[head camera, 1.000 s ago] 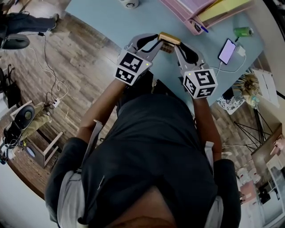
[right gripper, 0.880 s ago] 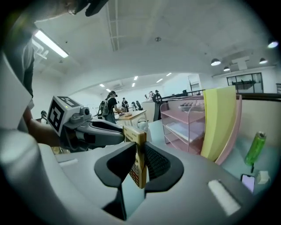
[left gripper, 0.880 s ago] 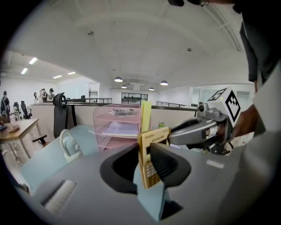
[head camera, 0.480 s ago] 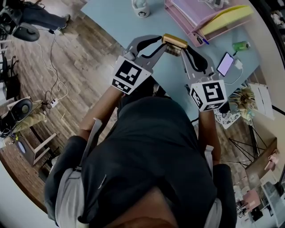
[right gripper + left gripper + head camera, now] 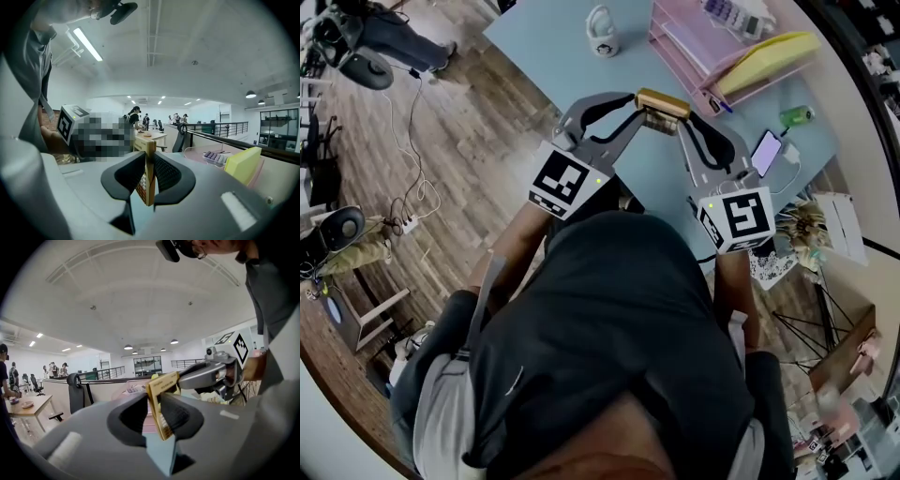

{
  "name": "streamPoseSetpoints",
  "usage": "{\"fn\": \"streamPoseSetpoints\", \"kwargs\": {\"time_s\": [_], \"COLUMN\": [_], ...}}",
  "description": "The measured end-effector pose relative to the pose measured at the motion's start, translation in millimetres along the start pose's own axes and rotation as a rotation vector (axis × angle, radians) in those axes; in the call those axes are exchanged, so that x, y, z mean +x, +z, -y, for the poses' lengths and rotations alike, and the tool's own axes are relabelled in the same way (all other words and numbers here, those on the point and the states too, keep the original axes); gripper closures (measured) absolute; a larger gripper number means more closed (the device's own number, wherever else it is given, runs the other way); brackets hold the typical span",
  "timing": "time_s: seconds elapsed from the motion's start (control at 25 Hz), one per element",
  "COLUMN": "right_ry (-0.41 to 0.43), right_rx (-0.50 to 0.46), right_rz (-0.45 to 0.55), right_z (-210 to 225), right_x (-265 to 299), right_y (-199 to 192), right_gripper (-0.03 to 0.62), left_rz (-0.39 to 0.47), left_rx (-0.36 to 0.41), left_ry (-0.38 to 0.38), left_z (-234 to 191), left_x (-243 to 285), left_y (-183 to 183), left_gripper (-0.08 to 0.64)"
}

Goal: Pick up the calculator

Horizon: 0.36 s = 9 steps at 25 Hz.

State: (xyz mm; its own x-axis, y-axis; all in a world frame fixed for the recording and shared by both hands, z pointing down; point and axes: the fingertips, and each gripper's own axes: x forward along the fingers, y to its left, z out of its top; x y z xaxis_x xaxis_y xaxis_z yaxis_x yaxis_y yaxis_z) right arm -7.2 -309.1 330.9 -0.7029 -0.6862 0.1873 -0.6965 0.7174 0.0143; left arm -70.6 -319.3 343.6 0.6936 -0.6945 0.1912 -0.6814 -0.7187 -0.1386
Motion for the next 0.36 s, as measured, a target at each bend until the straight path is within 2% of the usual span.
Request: {"fn": "streamPoseSetpoints", "kwargs": {"time_s": [0.36], "right_ry": [0.011], "right_rx": [-0.003], "right_rz": [0.001], "right_z": [-9.6], "right_x": [-7.5], "right_y": [2.9], "right_gripper": [0.533], "left_rz": [-0.005], "left_rx": [0.003], "left_ry": [0.007], "left_z": [8.0], "left_x": [-10.6], "left_y": [1.4], "left_gripper": [0.416]}}
